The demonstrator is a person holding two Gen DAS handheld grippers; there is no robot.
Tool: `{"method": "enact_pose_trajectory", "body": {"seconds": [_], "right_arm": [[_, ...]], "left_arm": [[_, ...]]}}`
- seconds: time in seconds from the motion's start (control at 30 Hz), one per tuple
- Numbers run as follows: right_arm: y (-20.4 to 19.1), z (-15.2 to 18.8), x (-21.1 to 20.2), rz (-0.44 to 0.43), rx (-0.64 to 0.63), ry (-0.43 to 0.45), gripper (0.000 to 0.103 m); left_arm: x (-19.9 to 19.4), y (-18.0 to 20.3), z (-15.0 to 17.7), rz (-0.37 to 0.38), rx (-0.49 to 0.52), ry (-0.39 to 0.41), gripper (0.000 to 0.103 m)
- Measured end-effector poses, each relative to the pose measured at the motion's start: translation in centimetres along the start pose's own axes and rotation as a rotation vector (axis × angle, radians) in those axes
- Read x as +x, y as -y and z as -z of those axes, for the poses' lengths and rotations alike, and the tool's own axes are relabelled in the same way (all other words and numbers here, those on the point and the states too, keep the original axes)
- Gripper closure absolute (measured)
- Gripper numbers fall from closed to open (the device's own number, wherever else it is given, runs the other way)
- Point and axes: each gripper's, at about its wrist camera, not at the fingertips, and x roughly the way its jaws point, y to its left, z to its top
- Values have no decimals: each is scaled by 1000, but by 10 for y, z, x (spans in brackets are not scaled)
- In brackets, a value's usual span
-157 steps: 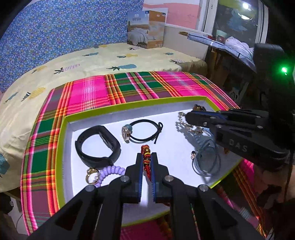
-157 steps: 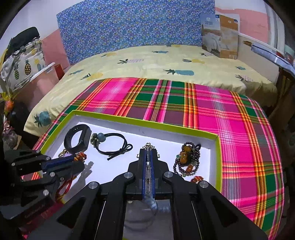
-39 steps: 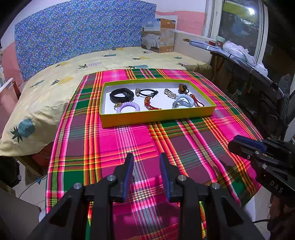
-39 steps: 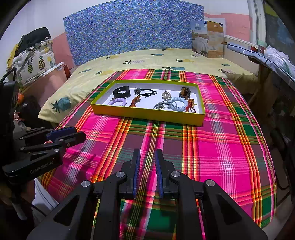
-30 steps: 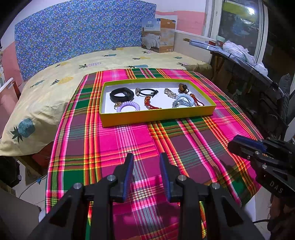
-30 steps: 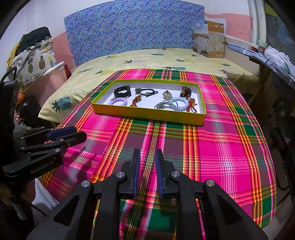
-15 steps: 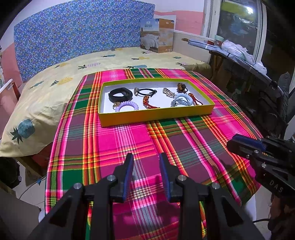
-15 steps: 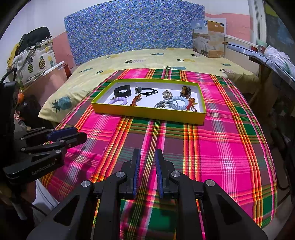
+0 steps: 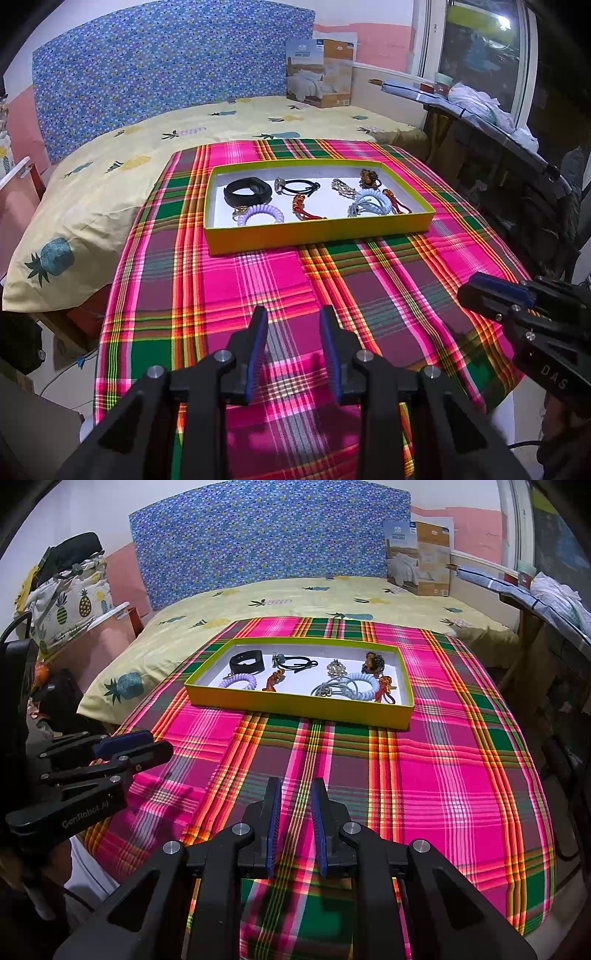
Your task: Organize jewelry
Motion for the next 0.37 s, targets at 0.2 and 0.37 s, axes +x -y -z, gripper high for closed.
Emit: {"method": "enact_pose_trajectory", "body": {"seconds": [0.2, 0.37], "right_arm": [[-1, 1, 0, 0, -1, 0, 87], [-1, 1, 0, 0, -1, 0, 87]], "left_arm": [[0, 1, -1, -4, -2, 4, 73], [1, 0, -1, -1, -11, -2, 73]]}}
